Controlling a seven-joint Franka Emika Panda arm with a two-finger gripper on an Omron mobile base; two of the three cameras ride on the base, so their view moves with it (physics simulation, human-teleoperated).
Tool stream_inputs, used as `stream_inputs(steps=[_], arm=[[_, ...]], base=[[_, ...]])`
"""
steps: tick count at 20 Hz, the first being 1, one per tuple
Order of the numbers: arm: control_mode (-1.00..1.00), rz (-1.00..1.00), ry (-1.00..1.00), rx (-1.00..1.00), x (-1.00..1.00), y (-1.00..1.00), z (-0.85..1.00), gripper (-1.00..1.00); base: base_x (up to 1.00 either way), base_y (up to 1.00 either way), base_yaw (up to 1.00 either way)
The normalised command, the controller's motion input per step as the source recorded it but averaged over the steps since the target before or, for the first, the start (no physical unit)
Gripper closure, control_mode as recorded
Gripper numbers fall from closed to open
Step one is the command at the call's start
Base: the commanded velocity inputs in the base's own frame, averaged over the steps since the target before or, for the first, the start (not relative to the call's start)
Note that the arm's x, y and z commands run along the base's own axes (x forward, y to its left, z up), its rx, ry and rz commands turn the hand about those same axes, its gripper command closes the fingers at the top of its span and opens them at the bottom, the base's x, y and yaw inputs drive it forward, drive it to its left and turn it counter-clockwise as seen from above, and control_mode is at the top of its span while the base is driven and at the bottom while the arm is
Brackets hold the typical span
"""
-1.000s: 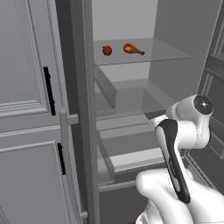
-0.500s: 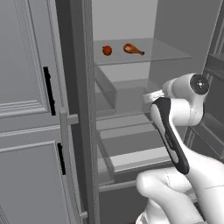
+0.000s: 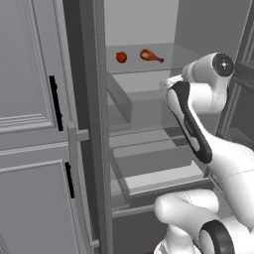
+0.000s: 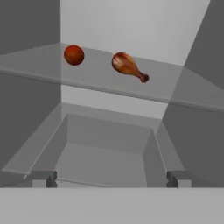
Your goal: Place one tomato and one chicken drumstick in each tupperware on the nearby counter, to pack two identical lunches.
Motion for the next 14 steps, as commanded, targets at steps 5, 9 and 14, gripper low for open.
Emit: stream_inputs(steps=[5, 9, 14], arm=[[-1.00, 0.00, 0.00, 0.00, 0.44, 0.00, 0.64, -1.00], [-1.00, -0.01, 0.00, 0.10, 0.26, -0.04, 0.11, -1.00], [-1.00, 0.01, 0.00, 0.05, 0.34, -0.06, -0.01, -1.00]], base=[[0.00, 0.00, 0.00], [0.00, 0.00, 0.00], [0.00, 0.00, 0.00]])
